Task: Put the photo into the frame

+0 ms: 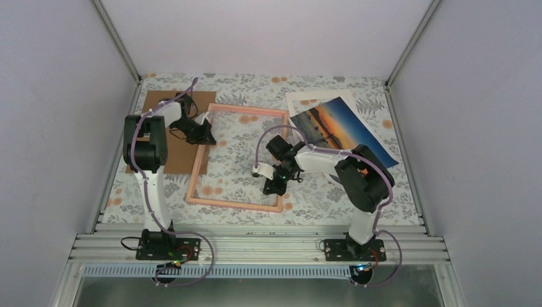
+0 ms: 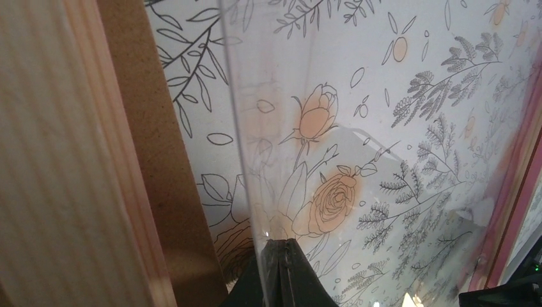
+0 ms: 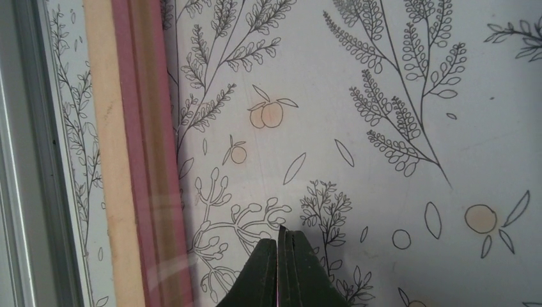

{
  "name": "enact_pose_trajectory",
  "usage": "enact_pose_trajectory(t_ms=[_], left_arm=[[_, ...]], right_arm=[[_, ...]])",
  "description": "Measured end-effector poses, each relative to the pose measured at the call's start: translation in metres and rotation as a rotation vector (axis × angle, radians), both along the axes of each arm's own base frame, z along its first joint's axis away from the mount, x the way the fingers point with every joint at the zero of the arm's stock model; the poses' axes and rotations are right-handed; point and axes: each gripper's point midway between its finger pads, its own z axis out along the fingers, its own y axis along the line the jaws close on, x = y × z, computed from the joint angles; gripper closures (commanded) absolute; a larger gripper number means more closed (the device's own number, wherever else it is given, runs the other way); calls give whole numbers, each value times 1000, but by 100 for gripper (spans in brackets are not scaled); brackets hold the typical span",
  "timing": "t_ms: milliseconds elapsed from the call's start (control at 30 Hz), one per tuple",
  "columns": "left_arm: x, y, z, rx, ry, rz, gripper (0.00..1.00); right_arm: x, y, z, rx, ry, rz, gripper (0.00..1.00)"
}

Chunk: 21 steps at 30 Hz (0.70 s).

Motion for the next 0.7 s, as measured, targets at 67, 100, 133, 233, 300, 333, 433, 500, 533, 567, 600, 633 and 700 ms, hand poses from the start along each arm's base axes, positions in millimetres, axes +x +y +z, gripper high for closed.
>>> enact_pose_trajectory(t_ms=[67, 100, 133, 233, 300, 333, 433, 500, 533, 567, 600, 633, 700], left_arm=[[0, -1, 0, 0, -4, -1, 98], [0, -1, 0, 0, -4, -1, 98], [0, -1, 0, -1, -5, -1, 98], [1, -1, 0, 0, -6, -1, 98], [0, -1, 0, 0, -6, -1, 98], [0, -1, 0, 1, -7, -1, 98], [1, -2, 0, 3, -10, -3, 96], [1, -2, 0, 10, -15, -6, 94], [1, -2, 0, 14, -19, -7, 93], [1, -2, 1, 19, -22, -8, 91], [1, -2, 1, 25, -25, -9, 90], [2, -2, 1, 29, -29, -11, 90], [2, -2, 2, 42, -34, -12, 89]], right_arm=[[0, 0, -1, -1, -4, -1, 96], [0, -1, -2, -1, -6, -1, 96], [0, -1, -2, -2, -6, -1, 96], [1, -1, -2, -1, -9, -1, 96], [1, 0, -2, -1, -10, -1, 96], [1, 0, -2, -1, -10, -2, 96], [1, 0, -2, 0, -9, -2, 96], [1, 0, -2, 0, -9, -2, 96], [1, 0, -2, 0, -9, -2, 96], [1, 0, -2, 0, -9, -2, 96], [1, 0, -2, 0, -9, -2, 96], [1, 0, -2, 0, -10, -3, 96], [2, 0, -2, 1, -10, -5, 96]])
